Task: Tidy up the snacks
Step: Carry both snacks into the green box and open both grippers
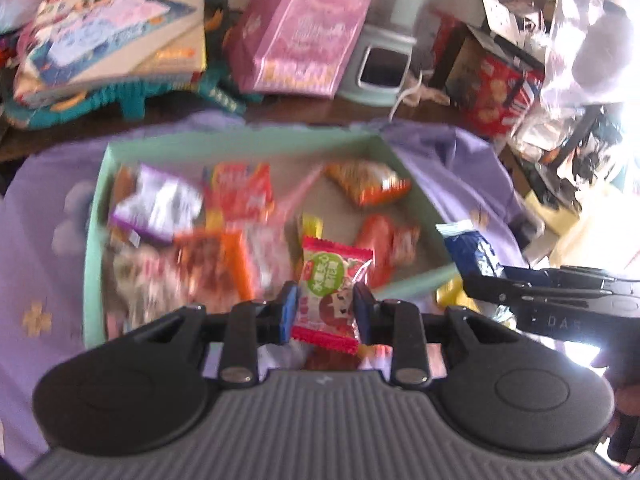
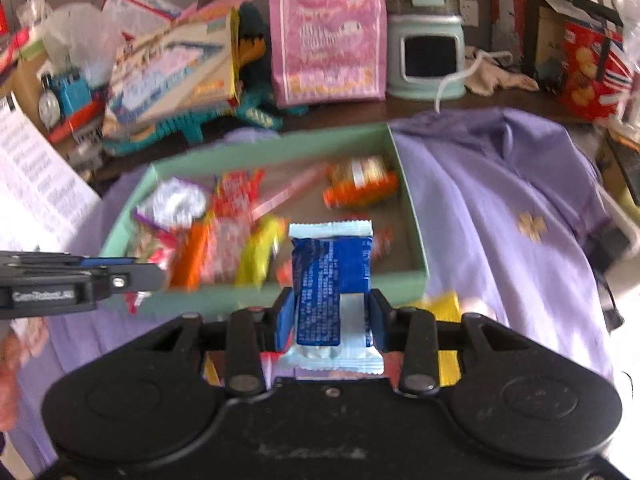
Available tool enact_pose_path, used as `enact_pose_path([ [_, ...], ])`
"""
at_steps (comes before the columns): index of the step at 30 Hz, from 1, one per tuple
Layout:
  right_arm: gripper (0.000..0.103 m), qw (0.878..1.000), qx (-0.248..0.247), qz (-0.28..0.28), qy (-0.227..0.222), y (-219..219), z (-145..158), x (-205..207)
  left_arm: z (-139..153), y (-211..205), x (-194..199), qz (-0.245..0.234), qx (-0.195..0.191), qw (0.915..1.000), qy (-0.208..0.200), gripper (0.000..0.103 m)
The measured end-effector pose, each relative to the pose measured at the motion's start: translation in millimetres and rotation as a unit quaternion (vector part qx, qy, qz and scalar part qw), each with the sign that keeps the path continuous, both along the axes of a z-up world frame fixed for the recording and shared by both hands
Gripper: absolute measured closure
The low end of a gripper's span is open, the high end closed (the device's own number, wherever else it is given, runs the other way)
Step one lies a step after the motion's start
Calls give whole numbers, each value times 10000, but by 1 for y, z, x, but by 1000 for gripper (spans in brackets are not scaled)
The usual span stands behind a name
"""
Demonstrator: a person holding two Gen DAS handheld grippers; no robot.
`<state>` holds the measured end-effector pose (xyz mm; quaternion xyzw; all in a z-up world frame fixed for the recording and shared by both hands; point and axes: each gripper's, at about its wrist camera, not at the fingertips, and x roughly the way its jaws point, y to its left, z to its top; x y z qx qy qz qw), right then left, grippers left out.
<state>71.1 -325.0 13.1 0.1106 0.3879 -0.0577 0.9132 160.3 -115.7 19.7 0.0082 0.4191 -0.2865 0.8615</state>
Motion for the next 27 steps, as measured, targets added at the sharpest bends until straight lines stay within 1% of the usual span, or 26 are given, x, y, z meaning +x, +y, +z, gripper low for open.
enact_pose_path([
  [2, 65, 10000, 53, 29, -70, -7, 7, 22, 4, -12, 19, -11, 5, 10000, -19, 73],
  [5, 65, 9998, 177, 38, -80, -16, 10, 58, 3, -29, 49, 36, 101, 9999, -51, 73],
  [11, 65, 9997, 253, 33, 26, -28, -6, 114, -12, -51, 92, 48, 204, 9998, 50, 73],
  [14, 65, 9995, 302, 33, 62, -28, -15, 131, -20, -58, 104, 51, 279, 9996, 61, 73],
  [15, 60, 9994, 346, 45, 72, -28, -18, 136, -23, -59, 107, 57, 301, 9995, 67, 72],
  [16, 60, 9992, 384, 29, 73, -29, -19, 139, -25, -60, 109, 81, 323, 9994, 79, 68],
  [17, 51, 9991, 420, 17, 65, -28, -20, 141, -27, -60, 111, 129, 348, 9993, 76, 60],
  [18, 44, 9990, 449, 11, 52, -28, -21, 143, -29, -60, 112, 219, 400, 9989, 68, 43],
  [19, 42, 9991, 427, -53, 15, -29, -21, 141, -31, -59, 114, 396, 486, 9980, 33, 24],
  [20, 36, 9991, 418, -86, -6, -30, -21, 141, -33, -56, 116, 579, 540, 9969, 11, 16],
  [21, 24, 9989, 445, -123, -30, -33, -21, 140, -34, -53, 118, 673, 523, 9964, 22, 5],
  [23, 13, 9985, 497, -214, -71, -38, -20, 136, -37, -45, 120, 745, 411, 9963, 110, 4],
  [25, 12, 9985, 483, -255, -96, -39, -20, 130, -38, -42, 117, 713, 420, 9964, 164, 4],
  [27, 11, 9985, 467, -266, -89, -40, -18, 122, -37, -41, 111, 628, 470, 9969, 111, 3],
])
